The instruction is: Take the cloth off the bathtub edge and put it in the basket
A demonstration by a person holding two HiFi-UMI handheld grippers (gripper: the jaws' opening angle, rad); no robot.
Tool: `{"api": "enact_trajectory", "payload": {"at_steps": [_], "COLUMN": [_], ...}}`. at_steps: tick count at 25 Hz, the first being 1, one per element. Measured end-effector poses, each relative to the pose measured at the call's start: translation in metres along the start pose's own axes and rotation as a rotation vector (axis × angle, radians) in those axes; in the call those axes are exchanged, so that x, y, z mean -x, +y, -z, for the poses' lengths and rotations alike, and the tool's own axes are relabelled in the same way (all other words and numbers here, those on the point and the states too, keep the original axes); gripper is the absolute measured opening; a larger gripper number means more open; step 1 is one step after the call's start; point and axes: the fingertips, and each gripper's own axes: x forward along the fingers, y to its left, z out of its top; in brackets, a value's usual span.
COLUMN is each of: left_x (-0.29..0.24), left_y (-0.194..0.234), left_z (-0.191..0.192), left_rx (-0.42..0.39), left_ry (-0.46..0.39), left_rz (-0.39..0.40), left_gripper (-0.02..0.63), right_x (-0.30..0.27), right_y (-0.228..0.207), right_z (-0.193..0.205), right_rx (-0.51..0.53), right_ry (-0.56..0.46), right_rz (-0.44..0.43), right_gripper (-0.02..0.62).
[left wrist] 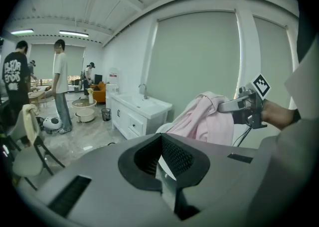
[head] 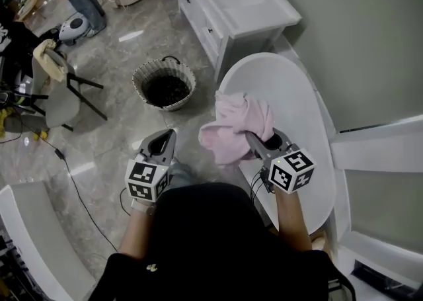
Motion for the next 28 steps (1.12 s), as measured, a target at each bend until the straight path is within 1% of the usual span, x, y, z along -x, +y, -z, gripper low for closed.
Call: {"api": "enact_trajectory", "payload": {"at_steps": [4,9,12,16,21,28], "left_x": [0.025,0.045,0.059,0.077,0.094,0.106], "left_y": [0.056,0.126,0.168,0.218,0.26,0.284], "left_z": [0.0,0.007,0.004,0.012,0.02,0.021], "left_rx": [0.027,0.056,0.079,0.099,0.118,0.139], "left_ry": [-0.026,-0.038,-0.057,-0.056,-0.054,-0.081], "left_rz": [-0.058,-0.115,-0.153,-0.171,-0.184,-0.211], "left_gripper": [0.014,0.014,0.014,0.014,0.012,0.014], "right_x": [-0.053,-0.124,-0.164,-0.213,-0.255,-0.288], "right_y": [0.039,0.08,0.105,0.137,0.164,0.182], "right_z": [-0.014,-0.027,-0.035,-0.044,-0.053,-0.058], "right_rx": [0.021,0.044,0.058,0.065,0.066,0.082], "right_ry": [0.021,0.047,0.062,0.077,0.091,0.109], "right_rz": [-0.067,-0.144,-0.173,-0.195,-0.215,-0.24], "right_gripper": [0.115,0.114,0.114,0.115,0.115,0.115]}}
